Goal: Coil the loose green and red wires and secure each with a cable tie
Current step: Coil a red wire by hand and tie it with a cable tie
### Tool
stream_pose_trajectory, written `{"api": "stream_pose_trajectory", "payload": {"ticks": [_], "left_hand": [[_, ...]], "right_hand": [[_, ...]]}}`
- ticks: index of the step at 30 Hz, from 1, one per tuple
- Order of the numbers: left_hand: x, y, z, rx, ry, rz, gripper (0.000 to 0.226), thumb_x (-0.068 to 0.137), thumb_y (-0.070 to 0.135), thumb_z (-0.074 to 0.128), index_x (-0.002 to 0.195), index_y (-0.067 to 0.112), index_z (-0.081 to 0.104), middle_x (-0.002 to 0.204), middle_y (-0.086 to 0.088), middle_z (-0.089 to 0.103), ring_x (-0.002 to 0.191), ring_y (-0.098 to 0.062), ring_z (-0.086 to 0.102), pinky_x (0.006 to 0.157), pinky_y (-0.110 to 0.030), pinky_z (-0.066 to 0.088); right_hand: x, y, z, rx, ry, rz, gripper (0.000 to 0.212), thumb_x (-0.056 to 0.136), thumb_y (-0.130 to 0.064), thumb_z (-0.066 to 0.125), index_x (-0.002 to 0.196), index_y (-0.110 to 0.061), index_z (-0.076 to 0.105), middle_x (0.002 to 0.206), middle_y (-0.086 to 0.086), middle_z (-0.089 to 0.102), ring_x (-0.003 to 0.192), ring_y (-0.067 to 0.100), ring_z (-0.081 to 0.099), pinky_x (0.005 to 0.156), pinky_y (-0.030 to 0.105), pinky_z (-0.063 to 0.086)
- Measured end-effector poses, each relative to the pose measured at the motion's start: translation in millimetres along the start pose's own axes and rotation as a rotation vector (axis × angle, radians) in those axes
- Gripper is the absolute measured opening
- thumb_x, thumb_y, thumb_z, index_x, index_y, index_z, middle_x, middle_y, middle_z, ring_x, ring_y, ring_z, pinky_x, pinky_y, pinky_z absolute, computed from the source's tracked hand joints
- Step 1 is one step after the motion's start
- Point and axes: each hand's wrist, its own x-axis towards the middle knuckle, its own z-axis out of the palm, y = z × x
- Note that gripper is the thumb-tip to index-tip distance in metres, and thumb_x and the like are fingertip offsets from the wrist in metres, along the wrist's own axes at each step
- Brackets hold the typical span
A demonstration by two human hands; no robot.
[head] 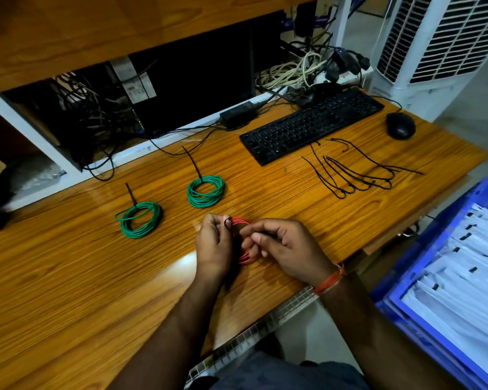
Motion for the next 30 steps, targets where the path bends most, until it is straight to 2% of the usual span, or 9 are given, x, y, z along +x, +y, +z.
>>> {"api": "stream_pose_trajectory", "payload": {"ticks": [5, 8, 10, 12, 17, 21, 24, 27, 30], "left_hand": [[1.1, -0.7, -1.7, -0.069, -0.001, -0.010, 0.030, 0.089, 0.063, 0.051, 0.086, 0.034, 0.055, 0.084, -0.013, 0.067, 0.079, -0.035, 0.063, 0.073, -0.058, 0.053], [2.9, -6.0, -1.3, -0.137, -0.011, -0.033, 0.035, 0.088, 0.068, 0.056, 0.087, 0.034, 0.058, 0.087, -0.020, 0.067, 0.082, -0.044, 0.063, 0.075, -0.064, 0.052], [3.3, -8.1, -1.7, -0.209, -0.025, -0.060, 0.036, 0.086, 0.073, 0.060, 0.087, 0.038, 0.060, 0.085, -0.020, 0.065, 0.077, -0.039, 0.060, 0.075, -0.068, 0.050], [3.6, -10.0, -2.5, -0.269, -0.042, -0.087, 0.037, 0.084, 0.074, 0.064, 0.086, 0.037, 0.061, 0.083, -0.015, 0.063, 0.077, -0.033, 0.057, 0.074, -0.068, 0.049], [2.4, -5.0, -5.2, -0.342, -0.082, -0.126, 0.025, 0.089, 0.058, 0.067, 0.092, 0.033, 0.064, 0.086, -0.018, 0.063, 0.082, -0.031, 0.057, 0.075, -0.057, 0.046], [3.2, 1.6, -3.4, -0.458, -0.122, -0.200, 0.027, 0.091, 0.031, 0.061, 0.116, 0.019, 0.058, 0.069, -0.003, 0.058, 0.067, -0.022, 0.053, 0.065, -0.036, 0.042], [5.7, 6.4, -0.1, -0.454, -0.106, -0.230, 0.022, 0.101, 0.012, 0.055, 0.122, 0.010, 0.055, 0.066, -0.001, 0.057, 0.061, -0.015, 0.055, 0.061, -0.032, 0.043], [7.4, 10.7, 1.3, -0.474, -0.114, -0.249, 0.012, 0.102, 0.000, 0.049, 0.102, 0.001, 0.060, 0.061, -0.002, 0.053, 0.056, -0.015, 0.051, 0.060, -0.032, 0.039], [11.6, 14.5, -0.8, -0.462, -0.168, -0.222, 0.031, 0.093, 0.004, 0.053, 0.064, 0.012, 0.059, 0.062, -0.012, 0.049, 0.062, -0.023, 0.043, 0.061, -0.035, 0.034]], "right_hand": [[0.1, 7.8, -0.1, 0.005, -0.024, 0.113, 0.017, 0.103, -0.002, 0.053, 0.103, -0.006, 0.070, 0.083, 0.011, 0.074, 0.065, 0.012, 0.063, 0.061, 0.017, 0.047], [2.1, 9.2, 5.2, -0.167, 0.054, 0.072, 0.018, 0.102, -0.008, 0.059, 0.107, -0.014, 0.075, 0.085, 0.005, 0.074, 0.075, 0.006, 0.066, 0.071, 0.019, 0.052], [6.0, 10.7, 9.1, -0.353, 0.099, -0.028, 0.020, 0.099, -0.011, 0.064, 0.113, -0.018, 0.077, 0.089, -0.005, 0.069, 0.087, 0.004, 0.065, 0.076, 0.012, 0.048], [10.3, 13.5, 13.4, -0.543, 0.128, -0.111, 0.024, 0.098, -0.011, 0.066, 0.117, -0.020, 0.077, 0.092, -0.002, 0.063, 0.090, 0.010, 0.060, 0.075, 0.015, 0.045], [16.9, 19.6, 27.0, -0.858, 0.273, -0.281, 0.030, 0.090, -0.007, 0.071, 0.118, -0.017, 0.075, 0.092, 0.002, 0.069, 0.087, 0.019, 0.057, 0.073, 0.029, 0.046], [15.2, 27.1, 37.8, -0.879, 0.336, -0.380, 0.014, 0.089, -0.004, 0.070, 0.100, -0.013, 0.068, 0.088, 0.003, 0.067, 0.083, 0.022, 0.056, 0.070, 0.034, 0.047], [12.6, 37.6, 40.0, -0.871, 0.338, -0.391, 0.006, 0.095, -0.011, 0.060, 0.092, -0.010, 0.065, 0.087, 0.005, 0.065, 0.087, 0.026, 0.056, 0.072, 0.040, 0.051], [13.1, 44.6, 40.1, -0.864, 0.336, -0.385, 0.016, 0.099, -0.015, 0.056, 0.089, -0.007, 0.065, 0.089, 0.009, 0.066, 0.089, 0.028, 0.056, 0.075, 0.042, 0.051], [13.4, 44.9, 39.1, -0.837, 0.339, -0.394, 0.007, 0.094, -0.008, 0.066, 0.087, -0.007, 0.064, 0.090, 0.009, 0.066, 0.090, 0.027, 0.056, 0.076, 0.040, 0.050]]}}
